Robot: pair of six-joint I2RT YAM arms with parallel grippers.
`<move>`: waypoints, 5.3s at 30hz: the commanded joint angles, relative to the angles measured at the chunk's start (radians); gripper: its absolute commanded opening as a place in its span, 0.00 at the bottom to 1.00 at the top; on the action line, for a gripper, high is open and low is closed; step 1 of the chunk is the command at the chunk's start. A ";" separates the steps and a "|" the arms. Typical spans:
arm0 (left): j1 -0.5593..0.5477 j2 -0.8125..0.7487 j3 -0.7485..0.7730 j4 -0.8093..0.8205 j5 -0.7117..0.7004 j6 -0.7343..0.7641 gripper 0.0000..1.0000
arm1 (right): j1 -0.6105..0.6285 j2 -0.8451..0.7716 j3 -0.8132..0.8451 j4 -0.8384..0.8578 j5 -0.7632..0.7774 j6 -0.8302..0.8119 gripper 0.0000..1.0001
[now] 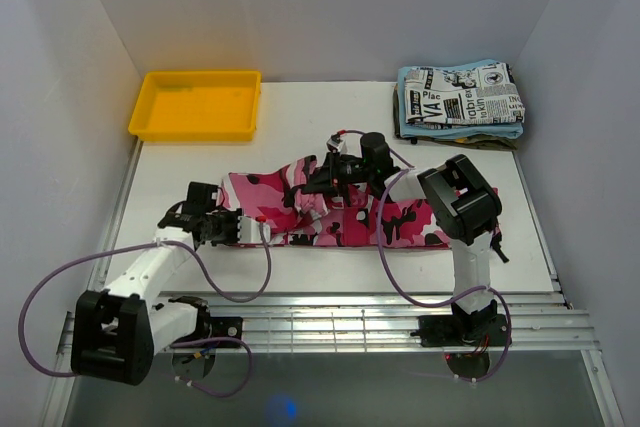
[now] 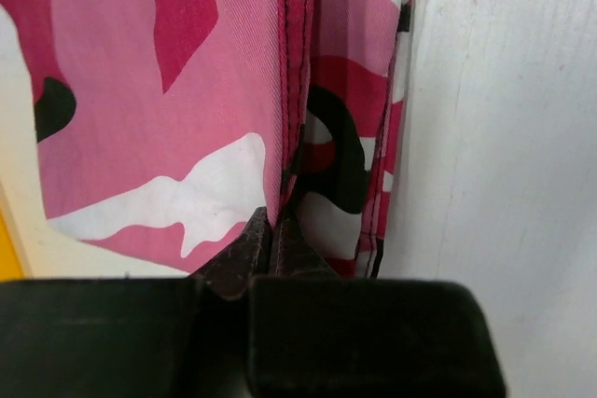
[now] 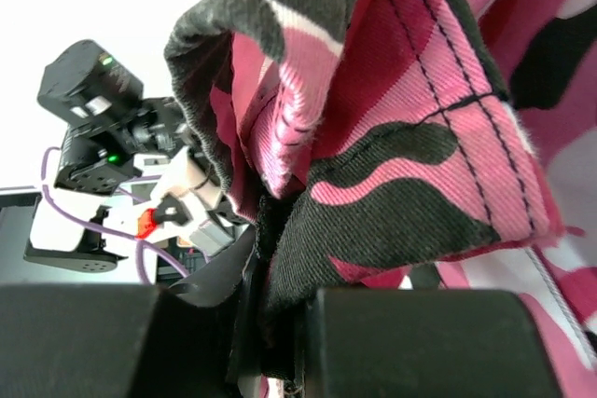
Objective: Fold and stack the trousers
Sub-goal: Fold the trousers
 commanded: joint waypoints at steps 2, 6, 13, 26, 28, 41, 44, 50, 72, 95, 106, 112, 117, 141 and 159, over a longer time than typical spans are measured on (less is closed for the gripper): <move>0.003 -0.151 -0.064 -0.043 -0.029 -0.003 0.00 | -0.014 -0.056 -0.015 -0.064 -0.035 -0.098 0.08; 0.007 -0.233 -0.122 -0.062 -0.036 -0.005 0.00 | -0.017 -0.073 -0.047 -0.138 -0.028 -0.173 0.08; 0.010 -0.224 -0.168 -0.017 -0.053 -0.036 0.00 | -0.021 -0.118 -0.027 -0.470 0.055 -0.491 0.08; 0.020 -0.138 -0.165 0.076 -0.083 -0.074 0.00 | -0.026 -0.148 0.042 -0.854 0.238 -0.747 0.08; 0.024 -0.128 -0.156 0.076 -0.083 -0.080 0.00 | -0.026 -0.165 0.019 -0.842 0.232 -0.735 0.08; 0.033 -0.145 -0.122 0.030 -0.047 -0.103 0.25 | -0.025 -0.135 0.091 -0.972 0.344 -0.808 0.40; 0.033 -0.173 -0.055 -0.025 0.044 -0.158 0.48 | -0.025 -0.132 0.115 -1.000 0.348 -0.816 0.53; 0.032 -0.179 0.091 -0.111 0.202 -0.424 0.68 | -0.025 -0.164 0.166 -1.060 0.347 -0.842 0.78; 0.717 0.439 0.344 -0.159 0.697 -1.232 0.86 | -0.037 -0.178 0.238 -1.075 -0.089 -1.153 0.55; 0.602 0.979 0.419 -0.128 0.538 -1.310 0.50 | -0.025 0.111 0.240 -1.155 0.140 -1.284 0.34; 0.719 0.829 0.438 -0.059 0.524 -1.363 0.09 | -0.066 -0.130 0.203 -1.137 0.110 -1.351 0.34; 0.722 0.798 0.451 -0.122 0.527 -1.252 0.03 | -0.071 -0.132 0.183 -1.179 0.141 -1.380 0.35; 0.722 0.705 0.502 -0.165 0.570 -1.217 0.00 | -0.078 -0.139 0.186 -1.154 0.170 -1.333 0.36; 0.684 0.444 0.783 -0.327 0.834 -1.507 0.00 | 0.087 0.056 0.312 -0.805 0.252 -1.012 0.23; 0.464 0.353 0.863 -0.108 0.842 -1.826 0.00 | 0.129 0.074 0.407 -0.673 0.150 -0.827 0.17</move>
